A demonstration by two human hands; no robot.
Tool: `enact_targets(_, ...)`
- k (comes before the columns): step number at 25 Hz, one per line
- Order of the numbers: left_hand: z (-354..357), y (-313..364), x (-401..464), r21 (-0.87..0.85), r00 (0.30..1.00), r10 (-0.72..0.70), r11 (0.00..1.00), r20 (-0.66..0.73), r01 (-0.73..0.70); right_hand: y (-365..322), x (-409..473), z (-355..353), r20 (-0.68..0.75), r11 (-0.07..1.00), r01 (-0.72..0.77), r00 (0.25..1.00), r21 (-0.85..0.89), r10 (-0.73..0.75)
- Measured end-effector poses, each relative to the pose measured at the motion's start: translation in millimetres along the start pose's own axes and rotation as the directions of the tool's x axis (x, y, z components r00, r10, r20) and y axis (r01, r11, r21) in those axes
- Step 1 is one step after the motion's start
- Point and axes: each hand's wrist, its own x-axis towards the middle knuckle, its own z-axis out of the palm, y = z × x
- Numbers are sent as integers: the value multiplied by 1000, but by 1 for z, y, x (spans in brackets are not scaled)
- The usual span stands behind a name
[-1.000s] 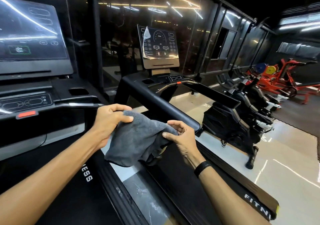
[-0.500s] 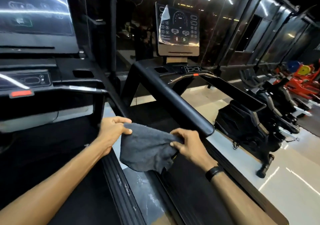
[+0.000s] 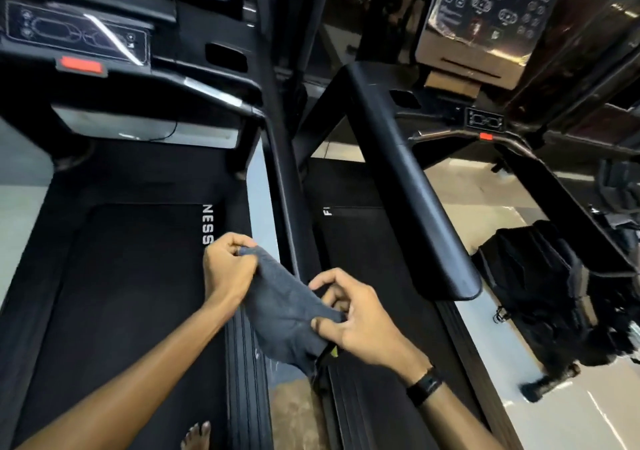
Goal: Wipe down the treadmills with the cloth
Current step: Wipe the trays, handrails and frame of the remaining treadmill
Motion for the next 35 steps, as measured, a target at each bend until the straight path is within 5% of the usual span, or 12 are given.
enact_targets(8, 23, -30, -13, -39, 977, -3, 999, -214, -6, 40, 48, -24, 194, 987, 156, 968, 43, -162)
enact_targets(14, 64, -36, -46, 19, 867, -114, 990, -485, 141, 54, 54, -36, 228, 949, 309, 922, 57, -313)
enact_targets(16, 60, -34, -60, -58, 884, -195, 980, -424, 188, 49, 56, -26, 175, 950, 303, 934, 78, -312)
enact_targets(21, 58, -47, -97, -380, 959, -282, 887, 6, 263, 36, 56, 13, 141, 924, 297, 931, 239, -336)
enact_targets(23, 70, -62, -98, -381, 953, -301, 880, 15, 284, 40, 63, 16, 27, 931, 239, 966, 275, -256)
enact_targets(26, 86, -75, -95, -339, 975, -224, 918, -17, 205, 59, 95, 16, -185, 990, 130, 976, 55, -118)
enact_targets(30, 87, -92, -79, -434, 986, -161, 886, 37, 161, 58, 139, 43, -110, 982, -70, 993, -177, 51)
enact_targets(35, 86, -106, -37, -468, 990, -63, 876, 125, 115, 71, 154, 53, -163, 993, -62, 986, -104, 45)
